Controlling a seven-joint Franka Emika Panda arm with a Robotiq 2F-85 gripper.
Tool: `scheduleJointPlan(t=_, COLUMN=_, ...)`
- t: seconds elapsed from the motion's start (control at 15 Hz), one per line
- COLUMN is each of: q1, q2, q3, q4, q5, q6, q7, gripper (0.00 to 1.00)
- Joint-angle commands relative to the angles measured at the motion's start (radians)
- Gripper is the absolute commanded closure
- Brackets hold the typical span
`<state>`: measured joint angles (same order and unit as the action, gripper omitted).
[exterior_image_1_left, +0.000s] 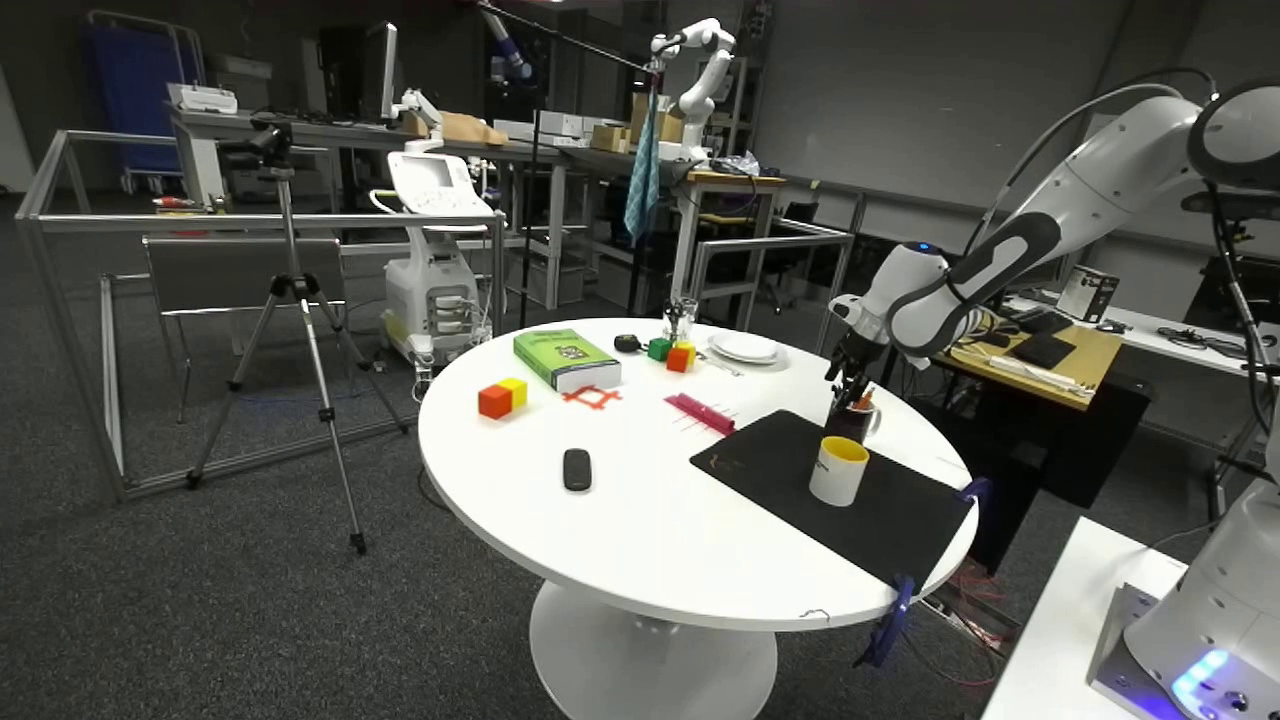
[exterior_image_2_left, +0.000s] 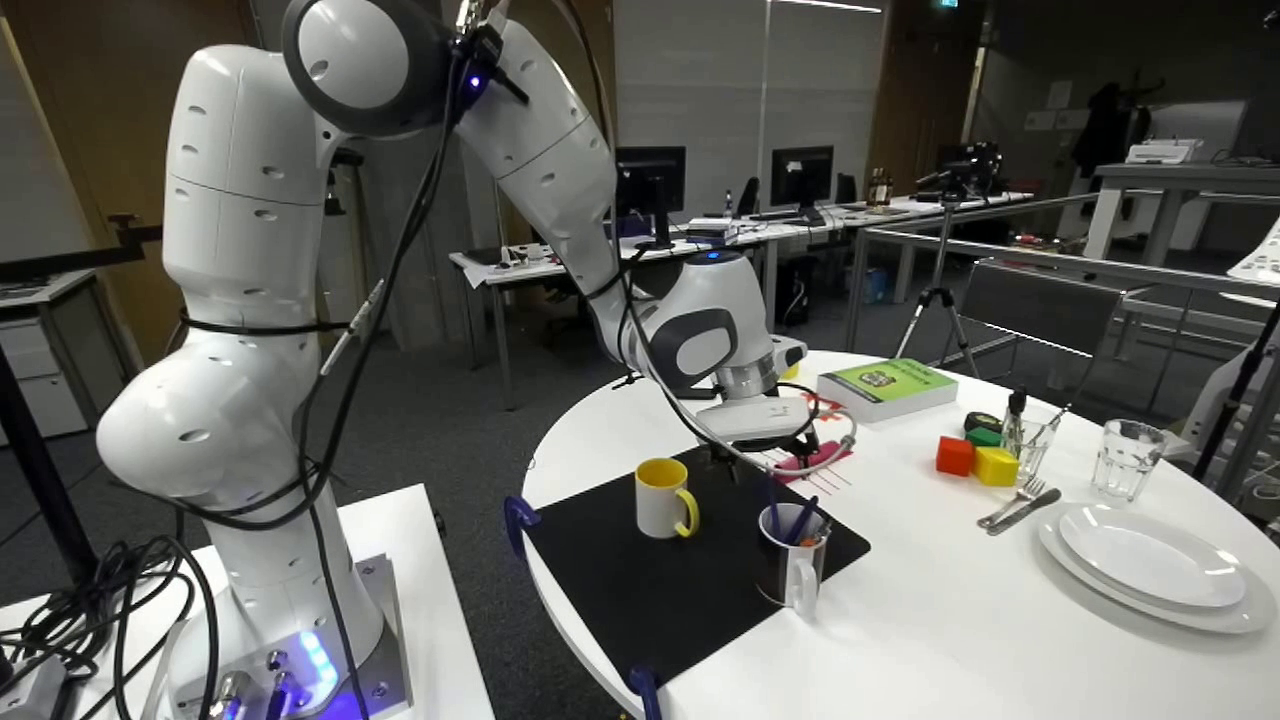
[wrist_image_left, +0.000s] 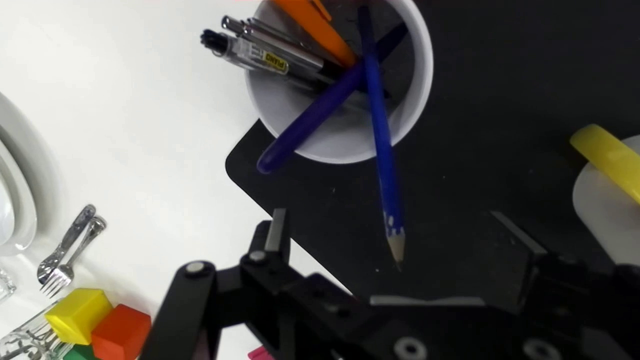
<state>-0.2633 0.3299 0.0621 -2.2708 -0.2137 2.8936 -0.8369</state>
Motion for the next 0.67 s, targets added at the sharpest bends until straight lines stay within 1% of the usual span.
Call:
scheduleJointPlan(t=0.0, q1=-0.025, q2=-0.001, q3=0.016, q4=0.014, q5=0.038, q6=0.007, q7=-0.08, gripper=0.0)
scheduleJointPlan(t=0.13, q1=-0.02, q2=-0.005, q3=0.005, q4=0.01, q5=0.03, q6=0.015, q7=-0.088, gripper=0.0)
scheduleJointPlan(t=0.53, q1=-0.023, q2=-0.003, q3=0.002, q4=0.009, q5=0.033, q6=0.011, q7=-0.11, gripper=0.0)
scheduleJointPlan(t=0.6, q1=-0.023, q2=-0.003, q3=0.001, q4=0.01, q5=0.033, q6=0.01, q7=-0.112, gripper=0.09)
